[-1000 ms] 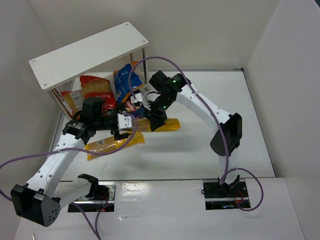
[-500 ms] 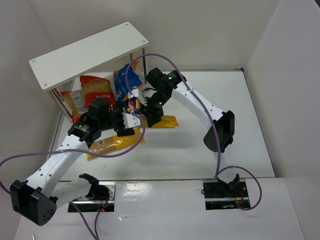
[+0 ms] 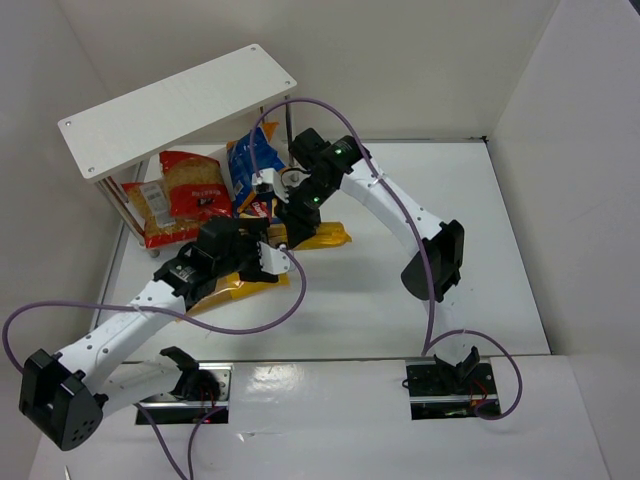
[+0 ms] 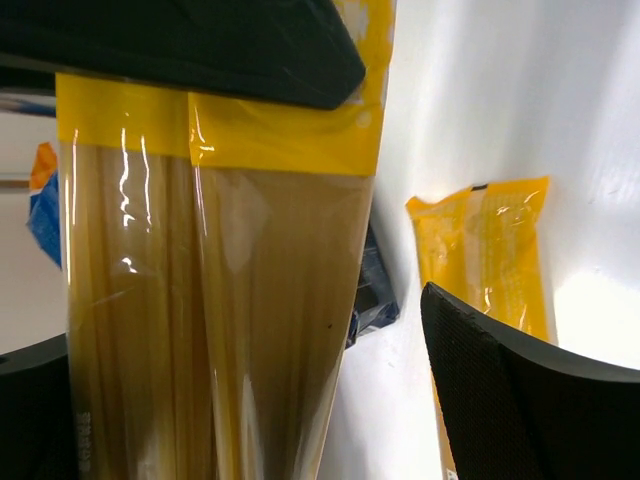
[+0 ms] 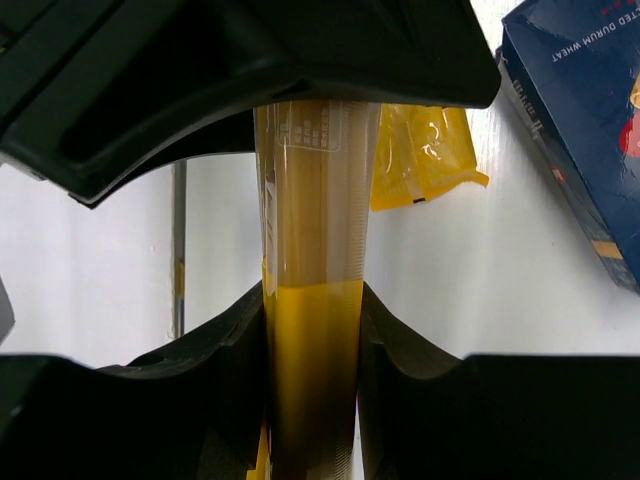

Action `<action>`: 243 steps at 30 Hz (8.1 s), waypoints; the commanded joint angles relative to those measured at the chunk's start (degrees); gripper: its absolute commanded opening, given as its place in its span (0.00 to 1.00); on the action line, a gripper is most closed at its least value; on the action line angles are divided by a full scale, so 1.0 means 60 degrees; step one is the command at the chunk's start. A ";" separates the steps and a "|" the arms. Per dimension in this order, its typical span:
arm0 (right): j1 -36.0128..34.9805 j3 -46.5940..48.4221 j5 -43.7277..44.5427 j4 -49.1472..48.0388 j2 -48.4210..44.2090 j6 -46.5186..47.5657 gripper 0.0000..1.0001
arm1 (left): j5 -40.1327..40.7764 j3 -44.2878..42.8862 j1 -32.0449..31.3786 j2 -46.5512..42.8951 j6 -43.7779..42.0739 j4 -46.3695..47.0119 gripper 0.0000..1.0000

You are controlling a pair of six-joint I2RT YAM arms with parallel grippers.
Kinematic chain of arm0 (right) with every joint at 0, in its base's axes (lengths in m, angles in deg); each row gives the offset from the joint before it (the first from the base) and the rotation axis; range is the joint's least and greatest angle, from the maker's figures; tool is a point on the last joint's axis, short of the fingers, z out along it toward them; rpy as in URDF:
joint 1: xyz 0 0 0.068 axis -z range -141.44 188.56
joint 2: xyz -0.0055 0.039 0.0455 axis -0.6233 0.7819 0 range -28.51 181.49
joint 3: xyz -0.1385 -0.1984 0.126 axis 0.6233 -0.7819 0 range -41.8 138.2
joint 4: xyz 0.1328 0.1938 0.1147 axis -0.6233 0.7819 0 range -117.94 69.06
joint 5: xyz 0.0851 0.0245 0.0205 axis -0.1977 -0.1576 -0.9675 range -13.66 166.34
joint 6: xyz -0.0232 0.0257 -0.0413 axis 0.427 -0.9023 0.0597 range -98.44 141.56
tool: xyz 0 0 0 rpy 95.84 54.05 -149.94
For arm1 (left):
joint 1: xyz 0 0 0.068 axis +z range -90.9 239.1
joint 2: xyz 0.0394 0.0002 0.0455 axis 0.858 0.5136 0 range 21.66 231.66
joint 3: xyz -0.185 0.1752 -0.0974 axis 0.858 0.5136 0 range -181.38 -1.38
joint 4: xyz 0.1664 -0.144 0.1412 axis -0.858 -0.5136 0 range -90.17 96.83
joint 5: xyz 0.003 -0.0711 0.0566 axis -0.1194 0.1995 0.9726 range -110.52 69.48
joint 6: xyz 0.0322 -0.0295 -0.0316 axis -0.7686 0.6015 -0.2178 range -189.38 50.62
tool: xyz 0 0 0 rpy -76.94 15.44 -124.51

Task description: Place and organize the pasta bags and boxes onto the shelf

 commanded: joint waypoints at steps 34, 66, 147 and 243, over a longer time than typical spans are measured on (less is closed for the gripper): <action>0.0086 0.1206 -0.1015 -0.0450 -0.0628 -0.0555 0.42 | 0.2139 0.0516 -0.0428 -0.0514 0.2326 0.2941 0.00; 0.4481 -0.4414 -0.0650 -0.4155 -0.4710 -0.2196 1.00 | 0.1363 -0.1519 0.0230 -0.1524 0.4815 0.1667 0.00; 0.5755 -1.0993 0.0391 -0.6881 -0.8009 -0.2621 1.00 | 0.3955 -0.1916 0.2677 0.4437 1.0779 -0.2127 0.99; 0.5755 -1.1727 -0.0165 -0.7291 -0.8655 -0.2181 1.00 | -0.7631 -0.4186 0.7144 0.2283 1.1056 -0.0431 0.00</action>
